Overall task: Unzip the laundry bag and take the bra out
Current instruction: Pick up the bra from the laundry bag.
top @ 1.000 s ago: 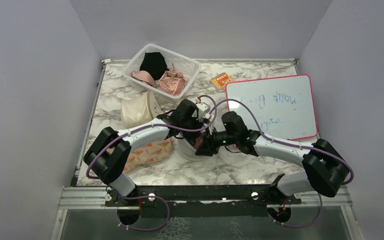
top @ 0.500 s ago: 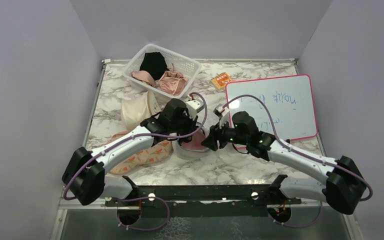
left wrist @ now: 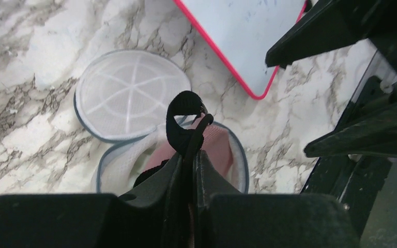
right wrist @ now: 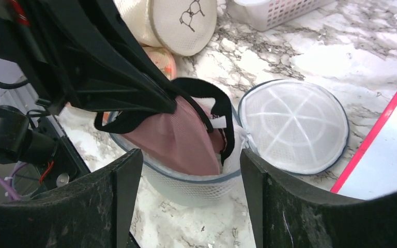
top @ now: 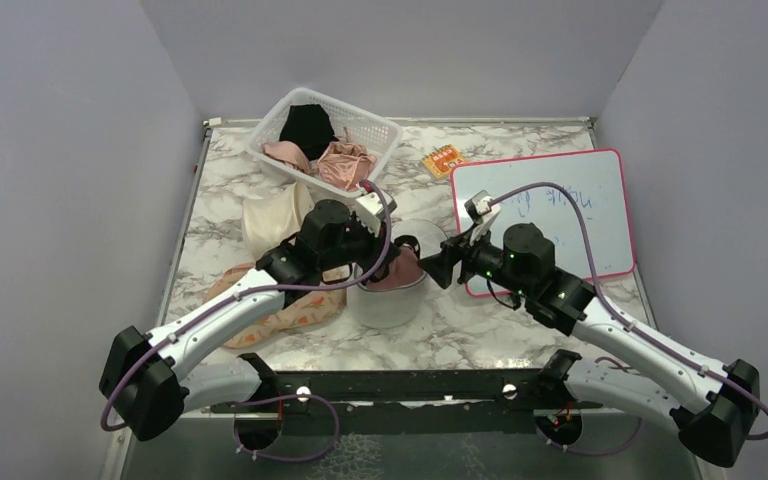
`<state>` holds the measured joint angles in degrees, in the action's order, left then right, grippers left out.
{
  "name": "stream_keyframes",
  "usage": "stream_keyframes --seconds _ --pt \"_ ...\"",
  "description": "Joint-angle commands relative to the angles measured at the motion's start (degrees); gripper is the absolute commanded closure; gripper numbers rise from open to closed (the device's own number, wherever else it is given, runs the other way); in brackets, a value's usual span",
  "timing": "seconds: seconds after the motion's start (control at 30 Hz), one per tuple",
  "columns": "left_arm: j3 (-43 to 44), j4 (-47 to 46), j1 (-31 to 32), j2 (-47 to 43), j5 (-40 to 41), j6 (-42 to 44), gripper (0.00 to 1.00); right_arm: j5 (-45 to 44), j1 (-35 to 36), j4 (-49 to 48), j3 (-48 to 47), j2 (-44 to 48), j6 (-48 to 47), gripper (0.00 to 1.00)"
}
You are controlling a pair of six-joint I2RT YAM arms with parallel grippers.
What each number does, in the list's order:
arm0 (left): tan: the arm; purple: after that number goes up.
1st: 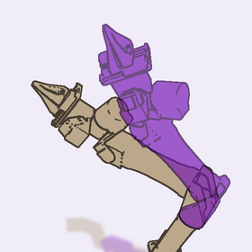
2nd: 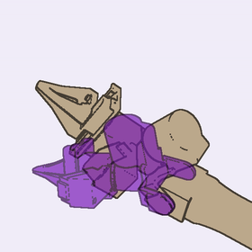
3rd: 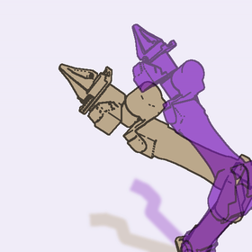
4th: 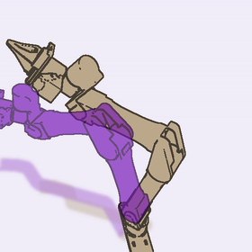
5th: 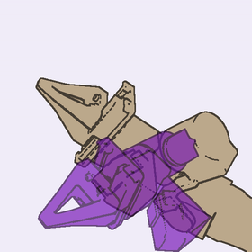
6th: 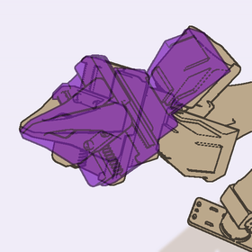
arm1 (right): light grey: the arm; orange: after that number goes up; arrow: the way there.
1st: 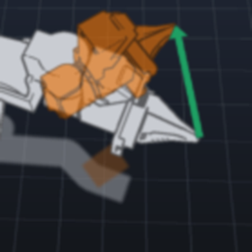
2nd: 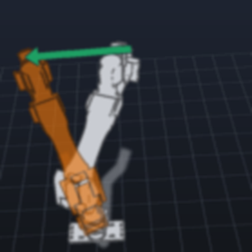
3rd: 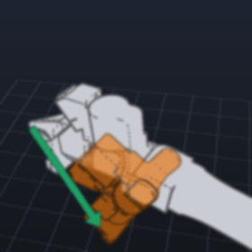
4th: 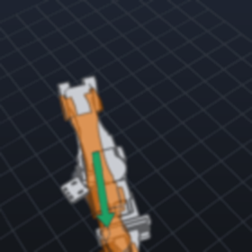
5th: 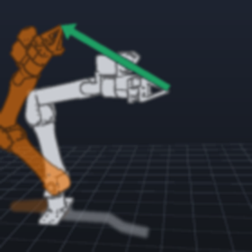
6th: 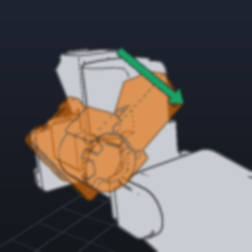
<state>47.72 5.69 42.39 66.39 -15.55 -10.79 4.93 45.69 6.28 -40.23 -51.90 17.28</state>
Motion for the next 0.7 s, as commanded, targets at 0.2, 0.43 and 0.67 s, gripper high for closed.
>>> stream_keyframes --seconds 0.2,0.43,0.67 --pt "6.7 -5.4 0.2 -7.4 9.7 -7.9 1.00 -2.5 0.3 -1.4 -0.2 9.3 -1.2 0.30" --pt "17.9 7.8 -0.2 -3.4 26.6 -17.7 1.00 -2.8 0.3 -0.8 -0.7 10.3 -2.0 0.30" --pt "23.8 8.2 -7.8 2.4 17.6 -21.3 1.00 -2.4 0.3 -1.0 -0.5 9.6 -1.4 0.30"
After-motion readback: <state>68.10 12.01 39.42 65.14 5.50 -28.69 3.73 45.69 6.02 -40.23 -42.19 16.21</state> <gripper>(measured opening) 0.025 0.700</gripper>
